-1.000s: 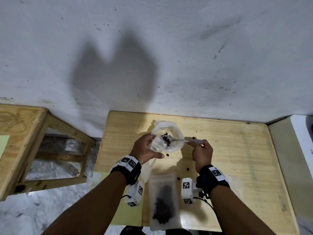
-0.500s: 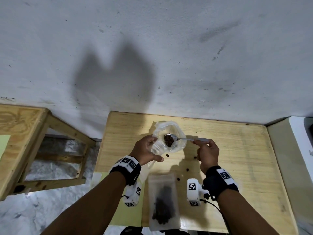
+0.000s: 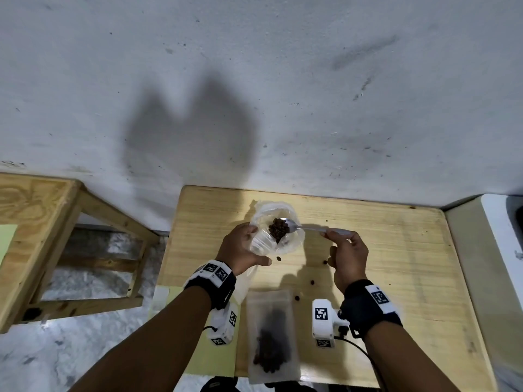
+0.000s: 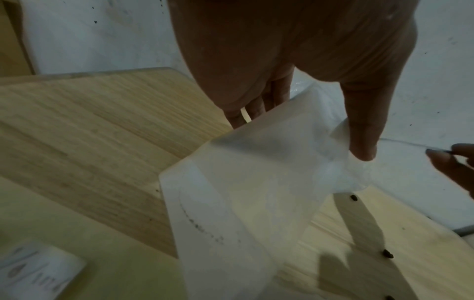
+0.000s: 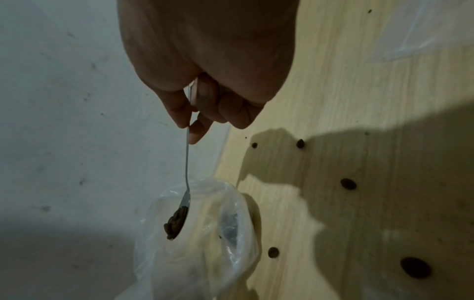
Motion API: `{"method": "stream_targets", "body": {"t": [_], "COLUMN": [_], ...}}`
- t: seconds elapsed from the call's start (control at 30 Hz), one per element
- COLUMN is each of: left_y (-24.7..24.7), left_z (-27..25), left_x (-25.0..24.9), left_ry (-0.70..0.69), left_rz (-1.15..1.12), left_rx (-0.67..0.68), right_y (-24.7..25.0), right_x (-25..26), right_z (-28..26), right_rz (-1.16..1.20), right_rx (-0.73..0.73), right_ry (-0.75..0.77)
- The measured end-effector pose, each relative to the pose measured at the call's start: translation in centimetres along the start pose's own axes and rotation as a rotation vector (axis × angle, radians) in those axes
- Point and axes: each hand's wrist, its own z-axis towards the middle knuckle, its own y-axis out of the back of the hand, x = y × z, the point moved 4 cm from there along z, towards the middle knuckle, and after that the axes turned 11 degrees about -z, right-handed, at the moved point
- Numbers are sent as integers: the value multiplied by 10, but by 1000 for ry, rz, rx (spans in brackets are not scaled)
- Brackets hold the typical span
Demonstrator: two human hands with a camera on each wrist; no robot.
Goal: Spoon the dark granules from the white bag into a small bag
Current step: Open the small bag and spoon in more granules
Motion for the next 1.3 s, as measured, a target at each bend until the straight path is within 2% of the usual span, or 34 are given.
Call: {"method": "stream_targets", "body": {"t": [0.13, 0.27, 0.33, 0.5, 0.7, 0.9, 1.2, 1.3], "left_y": [-1, -4, -5, -4, -11, -12, -17, -18], "left_z": [2, 3, 3, 1, 3, 7, 2, 1], "left_x": [0, 1, 2, 6, 9, 15, 4, 3], "left_ry": [7, 12, 12, 25, 73, 10, -152, -173], "left_rz": [-11, -21, -24, -31, -88, -180, 13, 20], "left_rx": [-1, -7, -12, 8, 37, -5, 8, 9], "right_y": [2, -13, -20, -9, -21, -16, -27, -31], "right_x": [17, 30, 33, 37, 26, 23, 31, 30], "right_z": [-8, -21, -28, -28, -34, -32, -30, -27], "right_rz": [-57, -230, -344, -420, -731, -905, -817, -825], "right_rx": [43, 152, 190, 7, -4, -70, -149, -160], "right_ry": [138, 417, 510, 589, 693, 721, 694, 624]}}
